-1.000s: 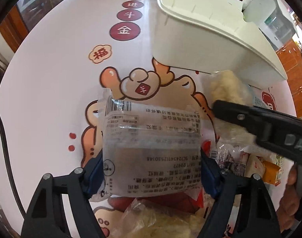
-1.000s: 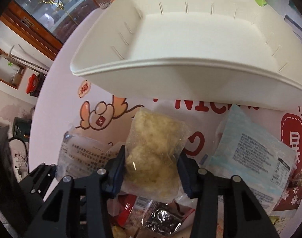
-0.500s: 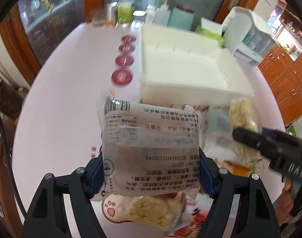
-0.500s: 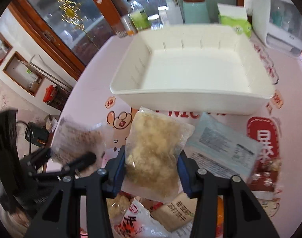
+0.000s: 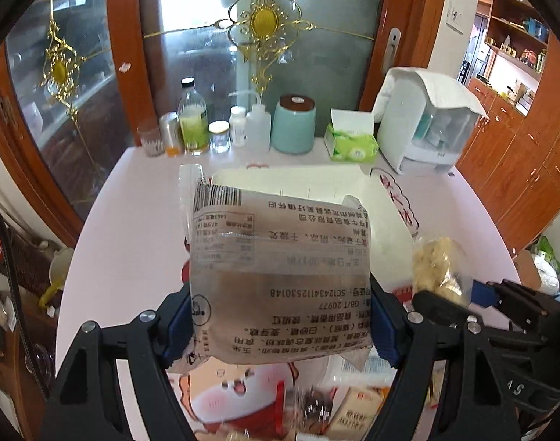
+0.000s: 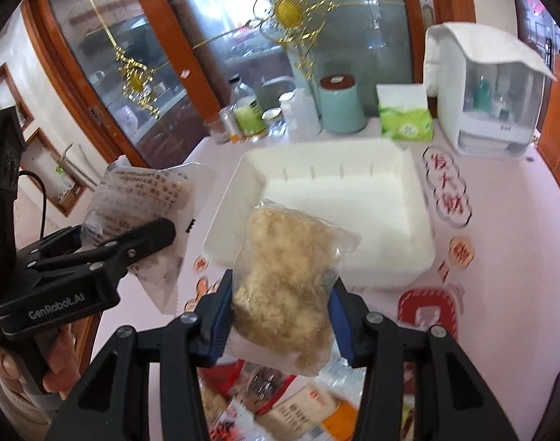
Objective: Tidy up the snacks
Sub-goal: 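Carry both bags over the white tray and open both tools, then grasp dark nut bag with left tool while right tool grasps LIPO pack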
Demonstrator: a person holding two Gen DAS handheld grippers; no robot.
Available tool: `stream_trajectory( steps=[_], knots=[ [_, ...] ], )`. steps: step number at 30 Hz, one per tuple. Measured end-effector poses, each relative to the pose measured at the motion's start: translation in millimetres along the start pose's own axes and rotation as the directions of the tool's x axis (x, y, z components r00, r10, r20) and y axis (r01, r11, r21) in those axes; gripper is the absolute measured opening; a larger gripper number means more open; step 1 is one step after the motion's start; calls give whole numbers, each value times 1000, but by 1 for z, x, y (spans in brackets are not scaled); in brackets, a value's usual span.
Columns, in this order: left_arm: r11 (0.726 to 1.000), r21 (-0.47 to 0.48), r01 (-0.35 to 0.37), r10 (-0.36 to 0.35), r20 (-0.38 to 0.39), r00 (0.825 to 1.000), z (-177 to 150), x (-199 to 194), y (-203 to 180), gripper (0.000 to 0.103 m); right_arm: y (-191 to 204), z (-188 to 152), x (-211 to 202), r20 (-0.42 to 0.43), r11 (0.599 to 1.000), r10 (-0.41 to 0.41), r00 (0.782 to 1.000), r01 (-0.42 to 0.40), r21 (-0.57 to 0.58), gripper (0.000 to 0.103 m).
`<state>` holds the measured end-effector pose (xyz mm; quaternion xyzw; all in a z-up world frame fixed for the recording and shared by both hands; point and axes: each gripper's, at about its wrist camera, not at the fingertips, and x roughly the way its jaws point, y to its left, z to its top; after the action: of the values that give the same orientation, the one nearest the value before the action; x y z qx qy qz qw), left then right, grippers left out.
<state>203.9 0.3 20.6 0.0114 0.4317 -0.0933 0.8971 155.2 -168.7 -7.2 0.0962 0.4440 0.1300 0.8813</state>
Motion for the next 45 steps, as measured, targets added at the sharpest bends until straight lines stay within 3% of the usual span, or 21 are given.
stream_trajectory(
  steps=[7,13,17,20,27,35,40,45],
  knots=[
    [1000,-24,-2,1,-41,999,32,38,1,79,-27,58,23,6,998,-48,999,48,27,48],
    [999,-36,-27,24,-88,996,55,80,6,90,-44,88,55,-19,995,-89,996,90,45,50],
    [997,-46,-67,62,-113,992,64,102,12,92,-50,98,75,-38,991,-120,992,122,57,69],
    [994,-58,-91,84,-113,990,66,104,18,92,-51,100,78,-30,990,-130,991,131,51,72],
    [990,-114,-83,76,-62,995,61,82,37,92,-50,91,76,-50,992,-115,992,118,55,74],
    [989,-128,-80,80,-5,997,41,30,52,92,-11,63,64,-81,998,-58,995,57,-17,74],
    [984,-162,-70,73,17,997,15,-7,63,92,18,39,46,-82,999,-7,997,4,-43,74],
    [984,-165,-64,68,22,997,-27,-39,66,92,33,3,10,-28,999,9,1000,-10,-42,74]
  ],
)
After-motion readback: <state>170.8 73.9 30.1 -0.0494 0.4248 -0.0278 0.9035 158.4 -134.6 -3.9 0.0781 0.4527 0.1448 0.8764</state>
